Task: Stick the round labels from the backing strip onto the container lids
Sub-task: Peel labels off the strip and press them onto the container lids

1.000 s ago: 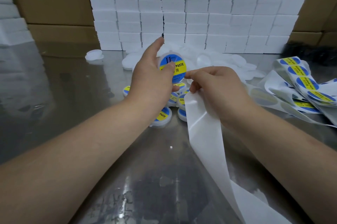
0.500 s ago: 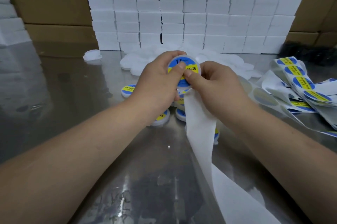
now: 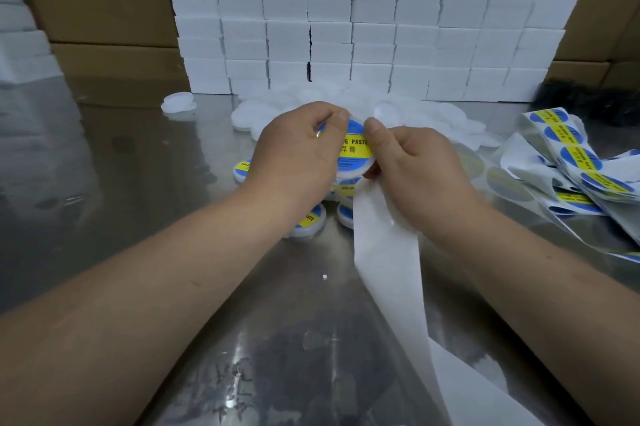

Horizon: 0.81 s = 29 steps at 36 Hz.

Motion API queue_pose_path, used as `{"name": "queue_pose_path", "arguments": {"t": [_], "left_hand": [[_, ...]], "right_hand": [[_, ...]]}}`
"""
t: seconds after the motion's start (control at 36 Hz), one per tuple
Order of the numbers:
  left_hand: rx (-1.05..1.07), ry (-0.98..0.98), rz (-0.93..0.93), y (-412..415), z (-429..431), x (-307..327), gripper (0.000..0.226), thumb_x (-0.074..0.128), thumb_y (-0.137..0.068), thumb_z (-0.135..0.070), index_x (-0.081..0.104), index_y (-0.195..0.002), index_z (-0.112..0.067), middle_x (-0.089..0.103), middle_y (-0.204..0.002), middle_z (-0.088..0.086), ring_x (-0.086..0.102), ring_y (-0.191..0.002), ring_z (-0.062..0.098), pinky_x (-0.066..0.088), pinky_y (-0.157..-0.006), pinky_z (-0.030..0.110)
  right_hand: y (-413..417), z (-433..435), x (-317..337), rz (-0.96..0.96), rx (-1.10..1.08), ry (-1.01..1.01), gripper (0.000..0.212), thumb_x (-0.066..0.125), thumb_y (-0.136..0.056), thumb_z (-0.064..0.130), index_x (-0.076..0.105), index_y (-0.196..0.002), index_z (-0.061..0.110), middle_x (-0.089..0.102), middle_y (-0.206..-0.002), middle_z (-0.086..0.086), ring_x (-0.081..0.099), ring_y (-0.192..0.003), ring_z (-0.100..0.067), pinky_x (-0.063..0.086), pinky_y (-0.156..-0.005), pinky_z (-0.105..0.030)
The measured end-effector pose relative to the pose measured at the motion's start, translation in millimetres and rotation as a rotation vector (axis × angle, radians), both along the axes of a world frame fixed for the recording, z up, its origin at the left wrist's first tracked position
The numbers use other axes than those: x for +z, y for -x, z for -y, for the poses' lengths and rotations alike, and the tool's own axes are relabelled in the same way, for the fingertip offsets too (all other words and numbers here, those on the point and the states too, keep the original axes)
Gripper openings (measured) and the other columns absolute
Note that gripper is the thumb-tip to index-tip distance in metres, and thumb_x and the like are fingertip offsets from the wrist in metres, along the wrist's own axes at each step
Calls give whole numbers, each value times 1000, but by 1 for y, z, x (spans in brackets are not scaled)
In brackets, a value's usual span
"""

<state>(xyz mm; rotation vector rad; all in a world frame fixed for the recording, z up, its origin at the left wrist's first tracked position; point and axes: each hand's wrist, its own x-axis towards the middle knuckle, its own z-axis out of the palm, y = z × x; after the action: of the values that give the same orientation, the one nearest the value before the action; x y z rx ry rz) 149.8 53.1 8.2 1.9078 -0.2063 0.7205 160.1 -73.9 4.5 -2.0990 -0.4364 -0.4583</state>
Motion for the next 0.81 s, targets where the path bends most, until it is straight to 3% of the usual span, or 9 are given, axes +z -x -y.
{"name": "queue_pose_path", "arguments": {"t": [0.08, 0.14, 0.25, 0.42, 0.47, 0.53, 0.58, 0.69, 0.81], "left_hand": [[93, -31, -60, -4, -5, 0, 26, 45, -93, -28, 64, -75, -25, 63, -82, -5, 60, -84, 19, 52, -74, 35], [164, -118, -146, -8, -9, 1, 30, 42, -92, -29, 66, -85, -12, 64, -94, 8, 59, -89, 28, 52, -77, 43], [228, -398, -394, -15, -12, -2, 35, 34, -90, -22, 67, -100, -15, 60, -111, 8, 51, -106, 34, 44, -93, 41], [321, -674, -352, -16, -12, -7, 42, 49, -87, -31, 51, -129, -34, 43, -139, 0, 34, -130, 23, 29, -107, 37], [305, -547, -187, -13, -12, -6, 35, 50, -89, -31, 55, -124, -34, 53, -127, -3, 42, -123, 17, 33, -103, 33], [159, -262, -78, -8, -9, -1, 21, 45, -92, -29, 63, -98, -38, 66, -95, -12, 54, -95, -2, 42, -85, 23], [-7, -79, -76, -4, -4, 2, 28, 40, -95, -28, 55, -73, -38, 64, -70, -18, 52, -66, -12, 39, -64, 11], [-193, -14, -125, 0, 3, 3, 27, 42, -96, -26, 56, -78, -41, 56, -78, -26, 50, -72, -20, 34, -63, -4], [-207, 117, -141, 4, 5, 7, 16, 54, -91, -26, 62, -103, -33, 62, -93, -18, 57, -76, -16, 43, -65, 0]], "right_hand": [[-2, 2, 1, 4, -29, -93, 49, 37, -97, 43, 65, -67, 15, 66, -70, 4, 58, -69, -9, 44, -67, -24], [-3, 4, 2, 18, -47, -150, 40, 42, -95, 39, 63, -68, 18, 65, -71, 6, 53, -64, -1, 40, -61, -18], [-5, 3, -1, -1, -2, -209, 18, 52, -85, 21, 62, -72, 26, 60, -65, 18, 50, -57, 4, 37, -55, -19], [4, 0, -1, 128, 156, -195, 50, 40, -74, -6, 52, -80, 42, 53, -88, 21, 48, -71, 15, 34, -60, -3], [7, -2, -2, 198, 204, -182, 53, 39, -70, -12, 52, -84, 37, 50, -101, 22, 45, -89, 21, 33, -73, -1], [8, -2, 0, 245, 231, -178, 52, 40, -69, -12, 52, -88, 34, 48, -108, 19, 43, -97, 20, 31, -78, -1], [10, -1, 2, 276, 247, -173, 51, 41, -68, -10, 51, -91, 34, 47, -112, 15, 43, -99, 16, 31, -79, -2], [12, -1, 5, 266, 291, -167, 57, 44, -71, -14, 48, -94, 38, 48, -115, 16, 46, -93, 7, 32, -79, -6], [15, -3, 5, 278, 263, -232, 43, 50, -72, 7, 46, -96, 42, 52, -100, 17, 53, -86, -5, 42, -79, -21]]}}
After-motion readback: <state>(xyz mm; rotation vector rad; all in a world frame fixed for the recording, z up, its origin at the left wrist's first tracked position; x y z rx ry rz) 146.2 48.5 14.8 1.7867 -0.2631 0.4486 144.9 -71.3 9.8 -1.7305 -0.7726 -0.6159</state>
